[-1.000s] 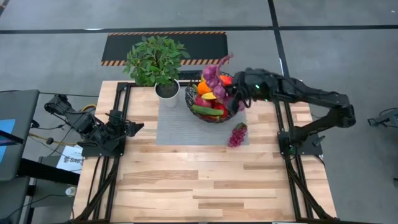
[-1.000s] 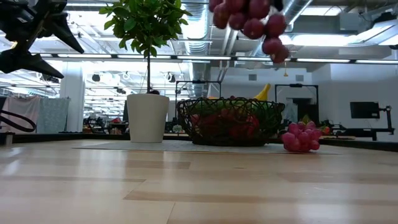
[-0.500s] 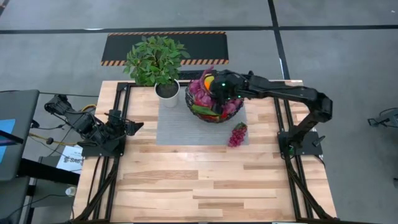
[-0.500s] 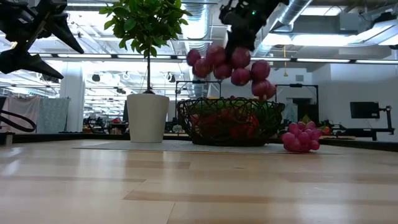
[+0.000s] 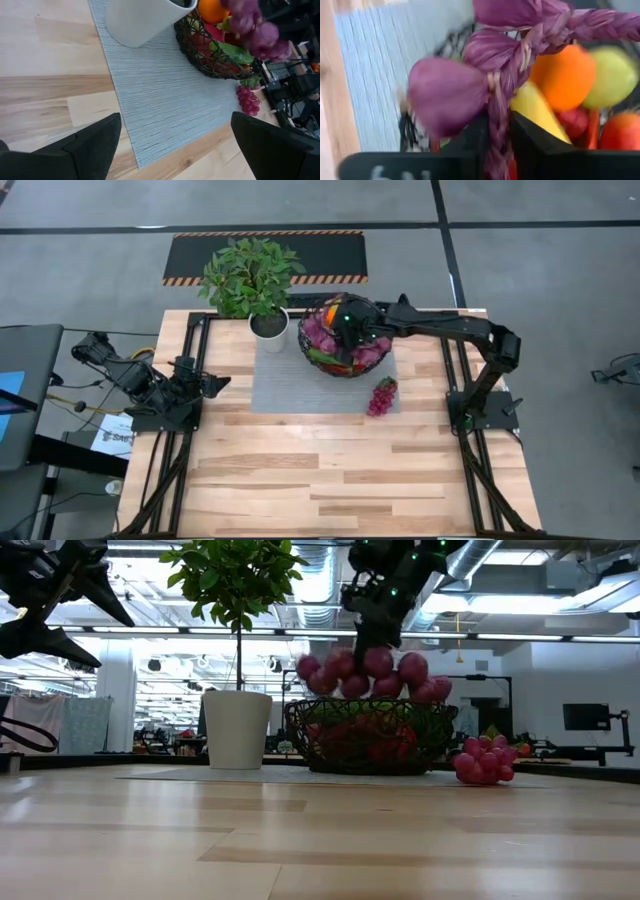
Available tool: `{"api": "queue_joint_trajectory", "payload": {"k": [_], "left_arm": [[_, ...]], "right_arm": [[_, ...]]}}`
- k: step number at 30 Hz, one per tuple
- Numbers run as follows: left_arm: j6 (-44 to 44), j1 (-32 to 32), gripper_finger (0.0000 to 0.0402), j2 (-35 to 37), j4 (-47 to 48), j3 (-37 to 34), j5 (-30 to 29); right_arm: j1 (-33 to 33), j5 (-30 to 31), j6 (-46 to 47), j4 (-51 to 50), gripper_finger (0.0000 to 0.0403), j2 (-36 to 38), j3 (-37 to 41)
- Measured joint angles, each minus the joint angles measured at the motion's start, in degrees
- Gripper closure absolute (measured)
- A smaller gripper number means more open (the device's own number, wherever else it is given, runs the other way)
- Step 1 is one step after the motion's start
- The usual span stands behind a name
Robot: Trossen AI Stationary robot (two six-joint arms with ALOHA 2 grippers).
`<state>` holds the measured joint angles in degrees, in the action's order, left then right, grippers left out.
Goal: Build produce basket
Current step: Put the purple garlic into the black wire basket, then put the red grapes into the black wire basket
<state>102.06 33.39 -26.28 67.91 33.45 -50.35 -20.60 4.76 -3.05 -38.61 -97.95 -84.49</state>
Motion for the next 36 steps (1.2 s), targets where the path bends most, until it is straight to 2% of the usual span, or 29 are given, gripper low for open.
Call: {"api": "queue_joint_trajectory", "payload": {"k": [7, 10, 15, 21, 24, 27, 30, 33, 36], "left_arm": [[0.0, 0.0, 0.0038, 0.0, 0.01, 0.0, -0.02], [0.0, -0.02, 0.0038, 0.02, -0.02, 0.0, -0.02], [-0.16, 0.0, 0.0038, 0.02, -0.04, 0.0, -0.02], [-0.26, 0.0, 0.0038, 0.02, -0.06, 0.0, -0.02], [-0.28, -0.01, 0.0038, 0.01, -0.06, 0.0, -0.01], [-0.28, 0.0, 0.0038, 0.02, -0.06, 0.0, -0.01], [-0.28, 0.0, 0.0038, 0.02, -0.06, 0.0, 0.01], [-0.28, 0.0, 0.0038, 0.0, -0.06, 0.0, -0.02], [-0.28, 0.0, 0.0038, 0.0, -0.06, 0.0, -0.04]], "right_arm": [[-0.83, -0.22, 0.39, 0.65, 0.0179, -0.17, -1.62], [-1.05, -0.29, 1.84, 0.76, 0.0144, -0.13, -4.51], [-1.05, -0.27, 3.08, -3.82, 0.013, -0.15, -13.04], [-0.18, -1.32, 5.96, -26.51, 0.0129, 0.04, -28.44], [2.02, -3.1, 8.47, -38.75, 0.0129, 2.32, -30.86], [5.56, -1.56, 12.19, -47.28, 0.0129, 6.68, -28.34], [10.01, 3.55, 16.89, -48.71, 0.0129, 13.3, -21.16], [14.33, 7.84, 22.35, -42.62, 0.0129, 21.23, -10.02], [17.34, 8.57, 28.21, -32.58, 0.0129, 28.55, 2.98]]}}
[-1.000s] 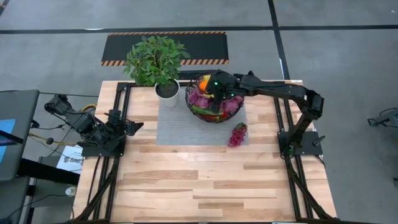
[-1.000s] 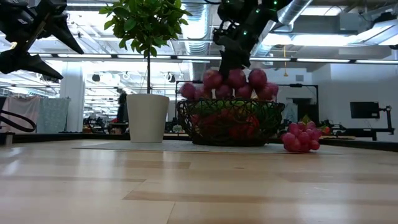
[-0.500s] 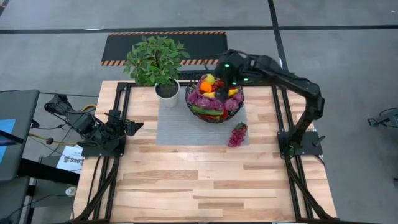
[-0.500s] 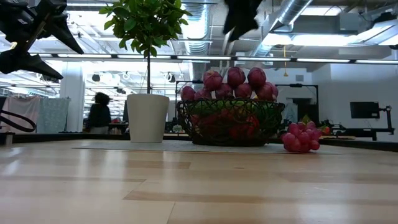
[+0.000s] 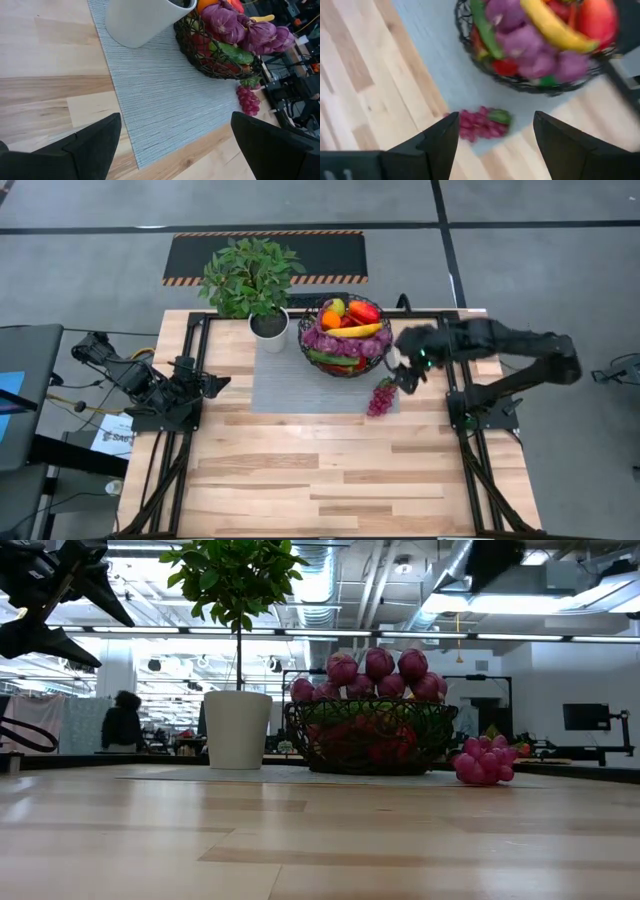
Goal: Build produce basket
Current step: Put the red grapes into the black wire basket
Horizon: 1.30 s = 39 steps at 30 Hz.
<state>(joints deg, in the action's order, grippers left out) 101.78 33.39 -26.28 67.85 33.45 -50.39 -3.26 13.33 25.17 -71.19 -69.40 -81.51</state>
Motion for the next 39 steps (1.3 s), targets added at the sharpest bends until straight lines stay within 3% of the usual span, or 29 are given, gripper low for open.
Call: {"api": "queue_joint_trajectory", "payload": {"k": [5, 12, 17, 25, 29, 36, 39], "left_arm": [[0.0, 0.0, 0.0038, 0.0, 0.0, 0.0, 0.02], [0.02, 0.0, 0.0038, 0.0, 0.0, 0.0, 0.02], [0.01, -0.01, 0.0038, 0.0, -0.01, 0.0, 0.02], [0.1, -0.01, 0.0038, 0.0, 0.02, 0.0, 0.04], [0.3, 0.0, 0.0038, 0.0, 0.02, 0.0, 0.04], [0.28, -0.02, 0.0038, 0.0, 0.02, 0.0, 0.04], [0.28, 0.0, 0.0038, 0.0, 0.02, 0.0, 0.04]], "right_arm": [[0.87, 1.96, 10.19, 12.86, 0.0129, 8.88, 20.78], [0.89, 1.16, 18.31, 29.23, 0.0129, 12.11, 40.98], [0.42, 1.11, 18.82, 38.2, 0.0129, 10.05, 47.5], [-3.89, 0.79, 16.16, 44.27, 0.0135, 3.77, 50.42], [-5.29, -1.55, 15.46, 45.24, 0.0186, 0.41, 50.42], [-5.79, -3.9, 15.3, 46.44, 0.0365, -3.88, 50.38], [-5.12, -4.54, 15.31, 46.81, 0.0388, -3.58, 50.38]]}}
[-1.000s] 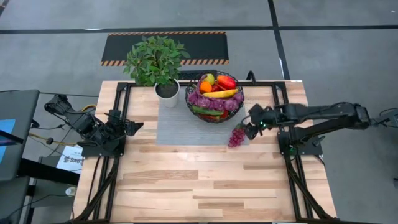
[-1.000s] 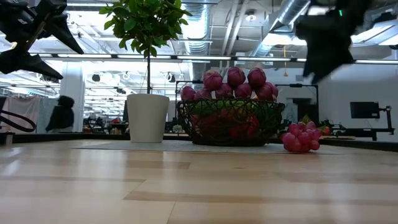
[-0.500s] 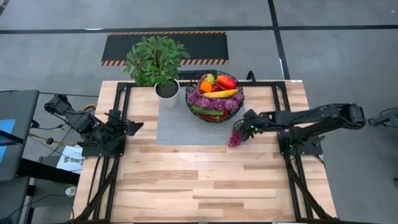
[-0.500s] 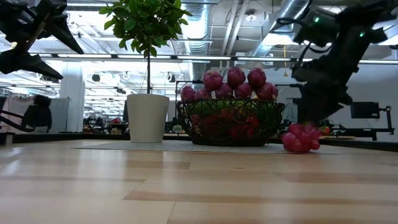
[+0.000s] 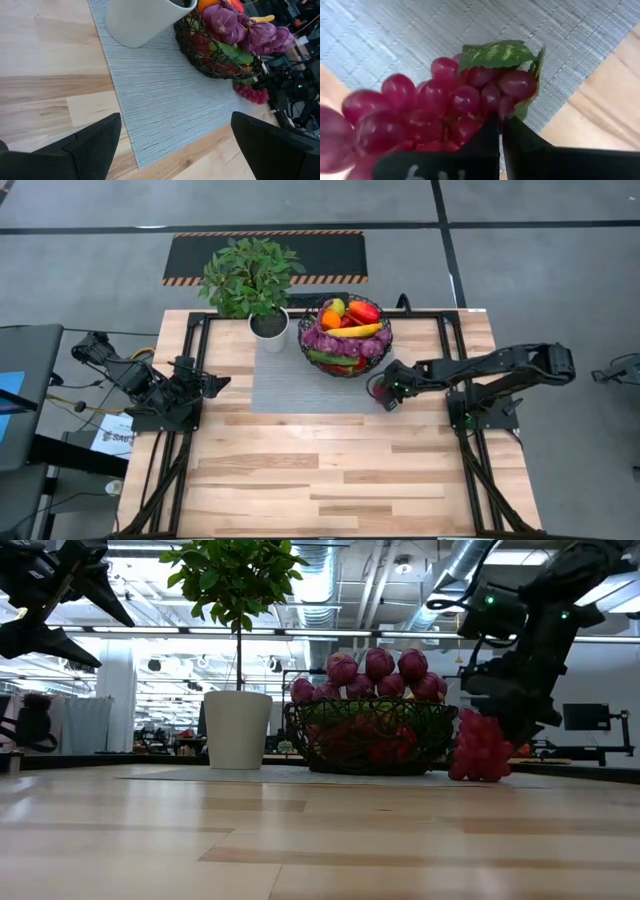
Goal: Build produce basket
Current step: Put the red grapes into the black wire basket
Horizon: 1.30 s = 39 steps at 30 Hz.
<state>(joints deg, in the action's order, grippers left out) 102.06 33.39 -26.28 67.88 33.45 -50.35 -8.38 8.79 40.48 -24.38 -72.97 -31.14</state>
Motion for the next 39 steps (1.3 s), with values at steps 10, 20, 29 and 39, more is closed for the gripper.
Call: {"api": "queue_joint_trajectory", "payload": {"k": [10, 20, 29, 39], "left_arm": [[0.0, -0.01, 0.0038, 0.0, 0.0, 0.0, -0.01], [-0.04, 0.0, 0.0038, 0.0, 0.0, 0.0, -0.02], [-0.33, -0.02, 0.0038, 0.0, 0.48, 0.0, -2.55], [0.71, -0.01, 0.0038, 0.0, 0.52, 0.0, -1.9]], "right_arm": [[2.11, -2.2, 0.16, -6.07, 0.0398, 9.12, -5.3], [2.73, -6.55, -3.3, -6.65, 0.04, 15.3, -20.11], [-4.88, 2.06, -11.91, -0.93, 0.0401, 10.13, -32.66], [-19.97, -3.03, -16.97, 4.25, 0.04, -3.6, -36.51]]}}
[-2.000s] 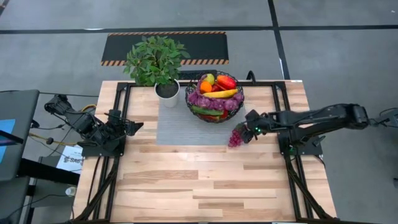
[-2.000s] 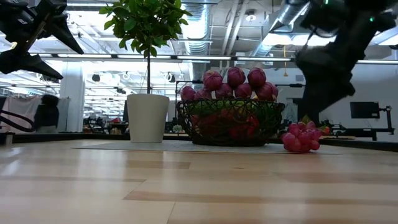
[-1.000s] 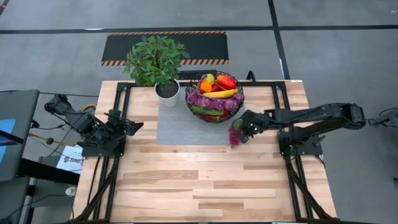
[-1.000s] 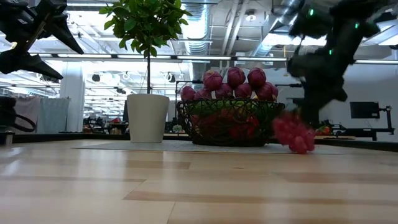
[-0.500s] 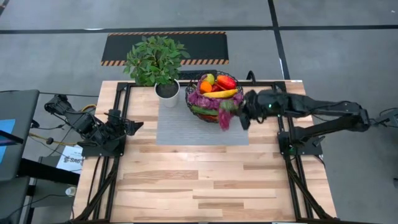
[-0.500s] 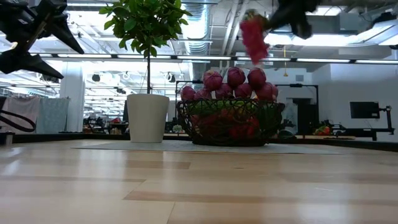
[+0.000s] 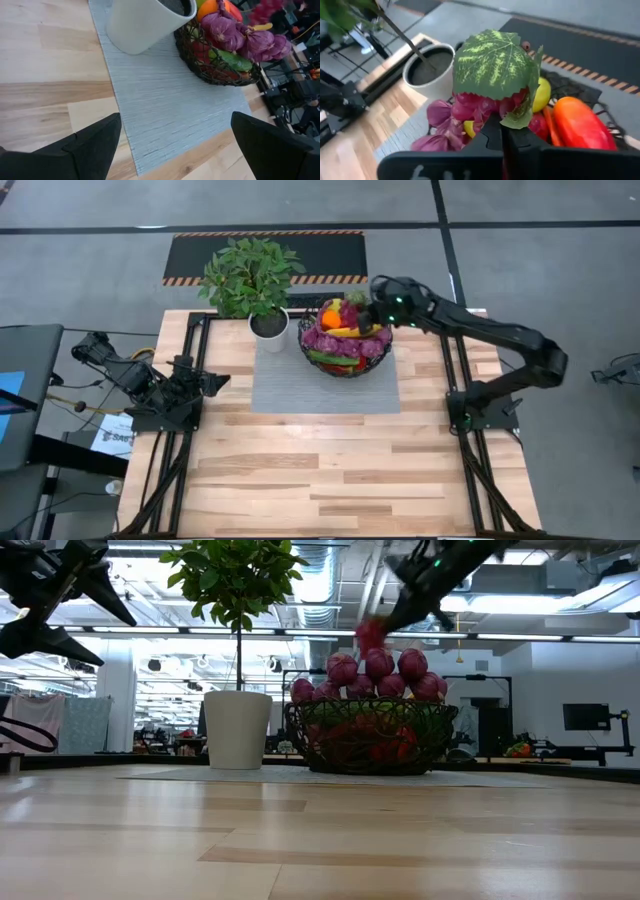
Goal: Build produce basket
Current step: Put the red grapes into the black wire basket
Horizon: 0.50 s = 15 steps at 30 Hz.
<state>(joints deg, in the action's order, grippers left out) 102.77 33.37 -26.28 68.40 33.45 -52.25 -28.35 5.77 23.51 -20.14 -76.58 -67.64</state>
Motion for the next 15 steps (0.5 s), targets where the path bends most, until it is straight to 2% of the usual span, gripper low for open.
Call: {"api": "queue_joint_trajectory", "payload": {"k": [7, 15], "left_arm": [[0.54, 0.01, 0.0038, 0.0, 0.02, 0.0, 1.01], [0.56, 0.0, 0.0038, 0.0, 0.02, 0.0, 0.96]], "right_arm": [[-3.9, -2.99, -0.76, 0.27, 0.0393, -8.2, -0.72], [-5.17, -3.87, -2.55, -2.37, 0.0334, -8.5, -0.76]]}}
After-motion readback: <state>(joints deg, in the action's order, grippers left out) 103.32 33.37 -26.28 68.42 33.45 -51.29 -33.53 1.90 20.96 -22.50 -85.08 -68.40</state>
